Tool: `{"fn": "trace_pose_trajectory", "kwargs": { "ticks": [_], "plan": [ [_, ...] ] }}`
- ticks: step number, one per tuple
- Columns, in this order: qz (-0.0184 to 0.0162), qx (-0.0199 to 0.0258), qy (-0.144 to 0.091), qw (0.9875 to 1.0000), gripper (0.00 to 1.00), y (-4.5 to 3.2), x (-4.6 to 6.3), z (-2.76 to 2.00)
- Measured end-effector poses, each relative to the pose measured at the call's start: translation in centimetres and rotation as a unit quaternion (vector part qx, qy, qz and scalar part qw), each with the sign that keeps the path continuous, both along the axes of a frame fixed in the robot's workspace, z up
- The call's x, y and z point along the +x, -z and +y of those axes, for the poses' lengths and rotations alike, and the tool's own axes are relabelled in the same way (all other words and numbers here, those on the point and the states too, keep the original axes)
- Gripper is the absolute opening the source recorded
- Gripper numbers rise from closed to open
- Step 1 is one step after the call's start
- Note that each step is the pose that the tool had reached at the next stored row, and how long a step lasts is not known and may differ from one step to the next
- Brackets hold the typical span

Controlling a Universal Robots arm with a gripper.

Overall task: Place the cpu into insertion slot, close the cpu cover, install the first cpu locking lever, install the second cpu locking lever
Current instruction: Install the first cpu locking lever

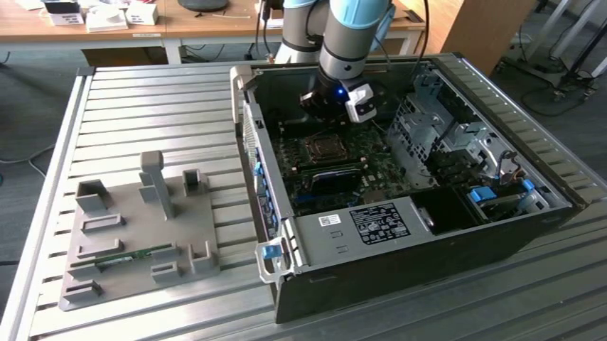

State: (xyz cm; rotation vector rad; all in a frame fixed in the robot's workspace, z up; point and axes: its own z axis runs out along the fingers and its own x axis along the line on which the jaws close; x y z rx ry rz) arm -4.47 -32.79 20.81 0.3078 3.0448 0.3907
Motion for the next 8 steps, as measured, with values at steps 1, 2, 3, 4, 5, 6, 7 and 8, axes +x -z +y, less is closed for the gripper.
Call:
{"fn": "trace_pose_trajectory", "kwargs": {
  "ticks": [1, 2, 3, 4, 5, 6, 7, 8],
  "plan": [
    [0.0, 0.0, 0.0, 1.0, 0.11, 0.06, 0.03, 0.0],
    [0.0, 0.0, 0.0, 1.0, 0.11, 0.13, 0.05, 0.0],
    [0.0, 0.0, 0.0, 1.0, 0.11, 0.19, 0.08, 0.0],
    [0.0, 0.0, 0.0, 1.0, 0.11, 0.25, 0.1, 0.0],
    [0.0, 0.0, 0.0, 1.0, 0.11, 0.32, 0.12, 0.0],
    [0.0, 0.0, 0.0, 1.0, 0.11, 0.39, 0.13, 0.0],
    [0.0, 0.0, 0.0, 1.0, 0.11, 0.45, 0.14, 0.0],
    [0.0, 0.0, 0.0, 1.0, 0.11, 0.51, 0.16, 0.0]
  ]
}}
